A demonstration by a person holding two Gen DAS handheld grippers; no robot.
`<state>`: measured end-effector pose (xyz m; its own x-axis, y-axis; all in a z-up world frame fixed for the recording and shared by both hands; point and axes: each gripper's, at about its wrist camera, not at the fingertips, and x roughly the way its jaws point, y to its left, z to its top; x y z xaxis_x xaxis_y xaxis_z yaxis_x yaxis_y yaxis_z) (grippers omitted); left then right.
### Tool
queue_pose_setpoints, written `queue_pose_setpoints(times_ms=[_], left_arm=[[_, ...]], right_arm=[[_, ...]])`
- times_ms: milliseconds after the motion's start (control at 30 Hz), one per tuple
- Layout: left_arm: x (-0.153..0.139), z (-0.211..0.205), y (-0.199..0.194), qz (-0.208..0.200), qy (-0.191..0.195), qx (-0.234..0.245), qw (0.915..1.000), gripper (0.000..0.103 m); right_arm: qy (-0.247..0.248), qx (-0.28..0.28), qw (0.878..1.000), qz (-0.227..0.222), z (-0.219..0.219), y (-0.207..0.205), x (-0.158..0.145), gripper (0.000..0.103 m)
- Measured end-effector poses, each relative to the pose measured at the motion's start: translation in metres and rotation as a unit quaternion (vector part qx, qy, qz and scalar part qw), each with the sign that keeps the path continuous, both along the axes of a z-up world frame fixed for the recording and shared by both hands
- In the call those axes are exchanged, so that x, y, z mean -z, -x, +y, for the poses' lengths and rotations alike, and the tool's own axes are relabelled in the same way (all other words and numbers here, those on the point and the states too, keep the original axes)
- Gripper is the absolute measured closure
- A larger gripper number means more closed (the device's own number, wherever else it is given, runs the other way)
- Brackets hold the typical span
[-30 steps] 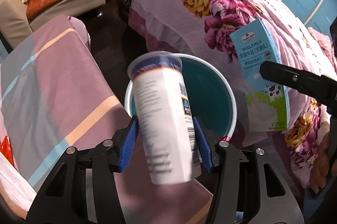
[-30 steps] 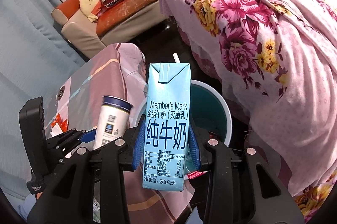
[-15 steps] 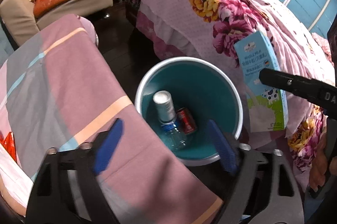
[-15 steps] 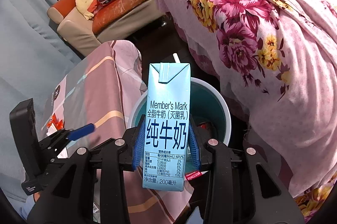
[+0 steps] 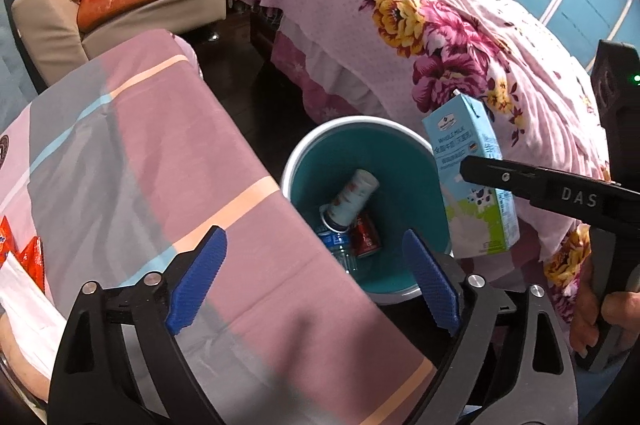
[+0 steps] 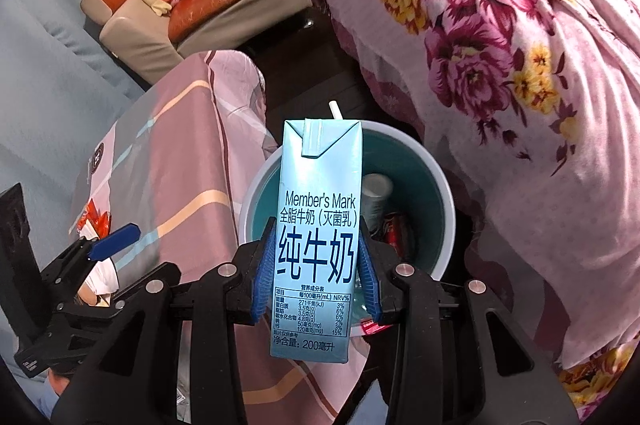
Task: Collect trash
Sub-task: 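Lower the milk carton into the bin and open the right gripper, then grasp the pink paper cup with the right gripper while the left gripper grasps the pink nabati wafer pack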
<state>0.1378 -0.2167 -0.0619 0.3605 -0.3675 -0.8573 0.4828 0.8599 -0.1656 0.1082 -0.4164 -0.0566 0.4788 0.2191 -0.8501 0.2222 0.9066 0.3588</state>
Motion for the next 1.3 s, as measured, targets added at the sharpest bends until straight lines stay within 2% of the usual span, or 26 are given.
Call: queue_pose_setpoints(times_ms=[200,367,433,567,1100,1300], left_arm=[[-0.003,0.017,0.001,0.002,0.008,-0.008,0.9999,0.012],[-0.006,0.033,0.003,0.001,0.015,-0.016,0.9998,0.011],[-0.008,0.04,0.004,0.0,0.017,-0.02,0.9997,0.011],[-0.015,0.056,0.012,-0.007,0.022,-0.028,0.9993,0.011],[-0.037,0.147,0.067,-0.04,-0.001,-0.051,0.9979,0.01],[-0.039,0.185,0.095,-0.044,-0.005,-0.073,0.9964,0.01]], right_arm=[[-0.001,-0.003,1.0,0.008,0.01,-0.003,0.0,0.067],[0.007,-0.003,1.0,0.005,0.019,-0.003,-0.008,0.042],[0.008,-0.005,1.0,0.003,0.024,-0.002,-0.012,0.035],[0.012,-0.01,1.0,0.002,0.034,0.001,-0.019,0.03],[0.023,-0.089,0.996,0.018,0.114,0.03,-0.03,0.029],[0.031,-0.12,0.992,0.026,0.152,0.046,-0.032,0.025]])
